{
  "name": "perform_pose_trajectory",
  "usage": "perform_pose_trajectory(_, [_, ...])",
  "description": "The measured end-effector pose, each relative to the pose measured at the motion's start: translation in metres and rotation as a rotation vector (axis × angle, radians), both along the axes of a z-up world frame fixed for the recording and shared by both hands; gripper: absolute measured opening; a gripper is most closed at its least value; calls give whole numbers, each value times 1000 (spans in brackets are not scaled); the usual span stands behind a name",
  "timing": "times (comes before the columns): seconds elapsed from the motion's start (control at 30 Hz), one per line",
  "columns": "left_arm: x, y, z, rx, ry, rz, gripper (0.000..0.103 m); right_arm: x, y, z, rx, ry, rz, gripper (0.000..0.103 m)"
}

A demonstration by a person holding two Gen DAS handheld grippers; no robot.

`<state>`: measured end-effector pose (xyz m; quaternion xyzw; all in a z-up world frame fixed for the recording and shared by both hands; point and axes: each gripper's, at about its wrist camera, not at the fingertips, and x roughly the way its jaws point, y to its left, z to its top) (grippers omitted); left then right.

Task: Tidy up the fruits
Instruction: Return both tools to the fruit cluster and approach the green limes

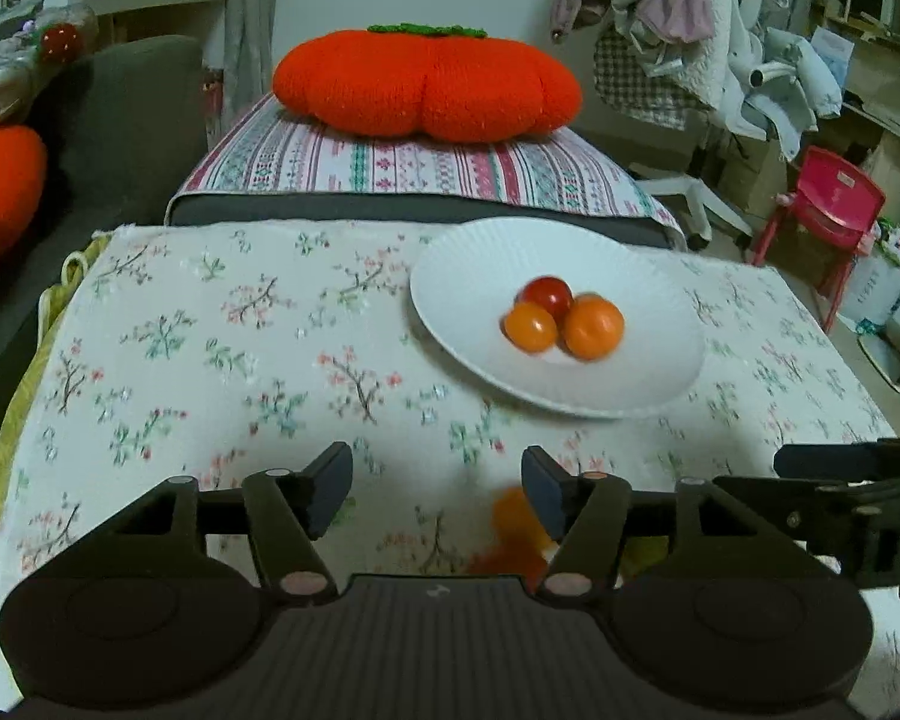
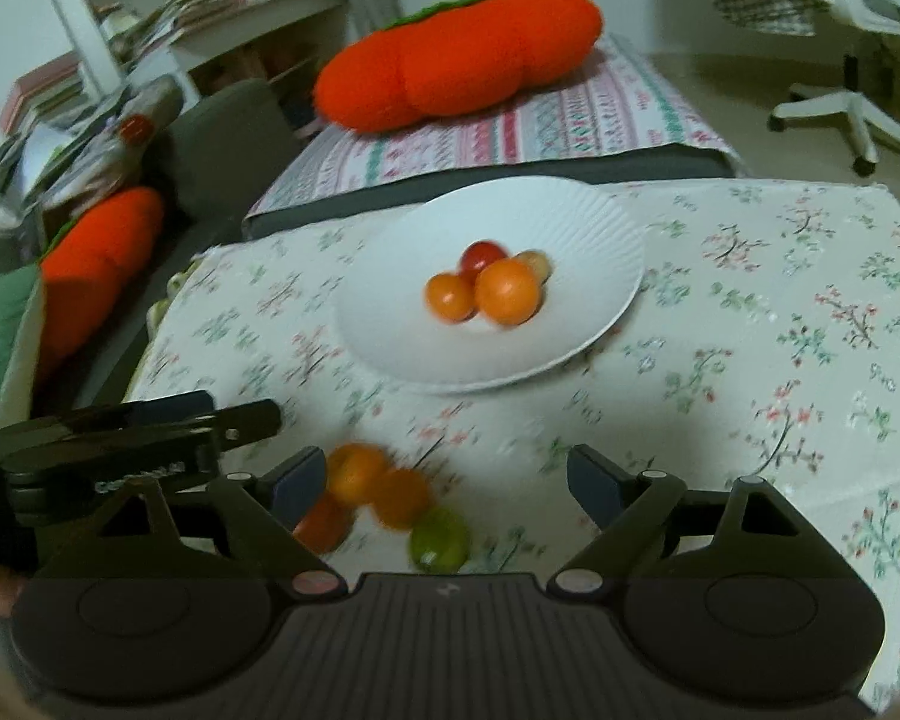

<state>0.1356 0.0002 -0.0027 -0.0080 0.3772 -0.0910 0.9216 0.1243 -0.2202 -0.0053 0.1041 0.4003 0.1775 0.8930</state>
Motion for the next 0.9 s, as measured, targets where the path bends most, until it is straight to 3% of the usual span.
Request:
perform_pose_trajectory(0.3, [-32, -6, -15, 13, 61, -48, 49, -6, 4, -8, -26, 31, -13, 88])
perform_pose_trajectory(0.53, [-45, -24, -35, 54, 103, -118, 50, -6, 12, -20, -90, 61, 10, 78])
perform_pose_trajectory(0.67, [-47, -29, -39, 35, 121, -150, 49, -7, 19, -26, -129, 75, 30, 74])
perform_pose_trajectory(0.77, [-50, -31, -41, 48, 122, -169, 42, -6, 22, -30, -146, 86, 37, 71])
perform_pose_trajectory(0.83, [-50, -34, -44, 67, 133, -181, 27, -5, 25, -34, -162, 96, 40, 67])
perform_pose_trajectory(0.9, [-51, -36, -49, 84, 145, -189, 20, -4, 27, -38, -181, 102, 38, 64])
